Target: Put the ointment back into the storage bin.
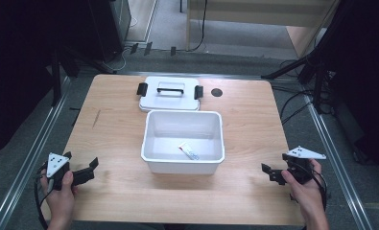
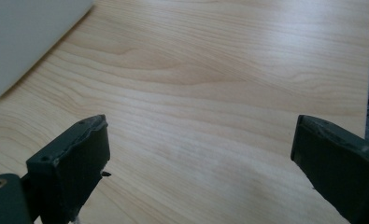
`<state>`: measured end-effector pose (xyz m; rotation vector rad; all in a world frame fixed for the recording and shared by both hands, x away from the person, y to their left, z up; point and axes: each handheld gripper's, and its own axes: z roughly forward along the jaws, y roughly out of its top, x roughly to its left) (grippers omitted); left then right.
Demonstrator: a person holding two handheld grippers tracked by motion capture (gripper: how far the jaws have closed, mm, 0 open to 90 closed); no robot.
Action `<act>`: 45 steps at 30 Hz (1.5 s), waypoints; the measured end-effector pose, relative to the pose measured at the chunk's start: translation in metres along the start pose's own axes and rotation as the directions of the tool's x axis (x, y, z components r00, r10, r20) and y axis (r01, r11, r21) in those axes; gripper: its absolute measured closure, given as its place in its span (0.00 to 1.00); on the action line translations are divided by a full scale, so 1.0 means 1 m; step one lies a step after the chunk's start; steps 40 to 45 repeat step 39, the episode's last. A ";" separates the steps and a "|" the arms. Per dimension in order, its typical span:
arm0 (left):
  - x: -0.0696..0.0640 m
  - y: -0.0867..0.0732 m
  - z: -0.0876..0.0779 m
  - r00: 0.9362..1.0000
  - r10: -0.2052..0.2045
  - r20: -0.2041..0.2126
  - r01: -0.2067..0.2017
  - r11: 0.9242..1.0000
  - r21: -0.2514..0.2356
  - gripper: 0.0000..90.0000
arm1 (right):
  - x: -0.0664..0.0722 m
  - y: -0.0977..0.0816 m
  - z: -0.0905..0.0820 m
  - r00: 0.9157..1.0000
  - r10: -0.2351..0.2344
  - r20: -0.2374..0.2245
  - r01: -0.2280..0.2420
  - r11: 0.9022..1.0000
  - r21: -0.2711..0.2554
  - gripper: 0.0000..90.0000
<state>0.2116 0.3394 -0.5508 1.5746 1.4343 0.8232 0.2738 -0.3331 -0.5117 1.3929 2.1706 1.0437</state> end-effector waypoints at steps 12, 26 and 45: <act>0.000 0.000 0.000 1.000 -0.004 -0.002 0.004 1.000 -0.001 0.00 | -0.008 -0.043 -0.012 0.995 0.067 0.078 -0.061 0.995 -0.080 0.09; 0.002 0.000 0.000 1.000 -0.012 0.004 0.012 1.000 0.004 0.00 | -0.008 -0.058 -0.013 0.972 0.165 0.169 -0.125 0.967 -0.221 0.15; 0.003 0.000 0.001 1.000 -0.024 0.007 0.024 1.000 0.006 0.00 | -0.010 -0.057 -0.012 0.968 0.188 0.166 -0.153 0.967 -0.206 0.15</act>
